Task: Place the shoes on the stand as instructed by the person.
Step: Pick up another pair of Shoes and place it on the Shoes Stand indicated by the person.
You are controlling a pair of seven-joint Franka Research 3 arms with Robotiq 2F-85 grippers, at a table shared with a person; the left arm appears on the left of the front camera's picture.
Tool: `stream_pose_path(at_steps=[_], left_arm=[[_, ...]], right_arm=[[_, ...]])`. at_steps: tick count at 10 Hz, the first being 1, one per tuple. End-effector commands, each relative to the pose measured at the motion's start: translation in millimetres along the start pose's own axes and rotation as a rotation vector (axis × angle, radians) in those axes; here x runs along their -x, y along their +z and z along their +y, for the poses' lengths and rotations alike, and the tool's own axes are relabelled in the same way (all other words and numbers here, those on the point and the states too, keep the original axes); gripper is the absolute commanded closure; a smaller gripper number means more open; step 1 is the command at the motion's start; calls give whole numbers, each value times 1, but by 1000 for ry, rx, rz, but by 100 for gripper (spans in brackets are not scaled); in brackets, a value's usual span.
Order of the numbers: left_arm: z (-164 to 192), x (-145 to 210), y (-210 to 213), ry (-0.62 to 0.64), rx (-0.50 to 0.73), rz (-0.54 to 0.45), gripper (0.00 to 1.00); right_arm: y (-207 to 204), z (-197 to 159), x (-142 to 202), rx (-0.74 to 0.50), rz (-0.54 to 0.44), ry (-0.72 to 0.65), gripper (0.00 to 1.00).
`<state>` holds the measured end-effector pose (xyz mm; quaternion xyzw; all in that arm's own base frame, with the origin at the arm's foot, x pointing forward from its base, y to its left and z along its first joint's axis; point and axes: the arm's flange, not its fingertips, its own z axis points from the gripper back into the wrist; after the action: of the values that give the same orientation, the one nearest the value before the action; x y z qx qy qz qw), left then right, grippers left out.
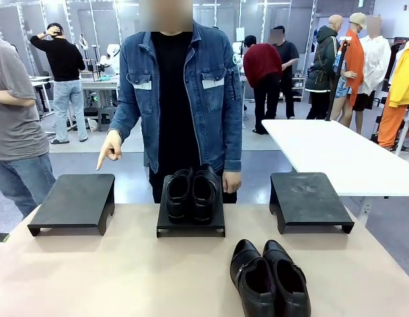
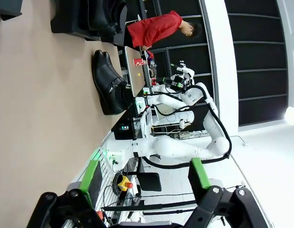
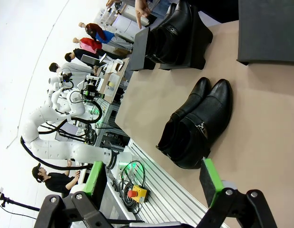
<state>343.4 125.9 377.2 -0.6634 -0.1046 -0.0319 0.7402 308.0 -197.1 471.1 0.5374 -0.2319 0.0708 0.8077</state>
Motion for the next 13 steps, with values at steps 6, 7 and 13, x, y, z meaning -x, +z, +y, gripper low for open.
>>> stream_pose_path(at_steps=[6, 7, 13], left_arm=[[0, 1, 0, -1, 14, 1, 7], [0, 1, 0, -1, 14, 1, 7], [-49, -30, -40, -42, -104, 170, 7]], right_arm=[[1, 1, 0, -7, -4, 12, 0], [1, 1, 0, -7, -4, 12, 0], [1, 1, 0, -7, -4, 12, 0]])
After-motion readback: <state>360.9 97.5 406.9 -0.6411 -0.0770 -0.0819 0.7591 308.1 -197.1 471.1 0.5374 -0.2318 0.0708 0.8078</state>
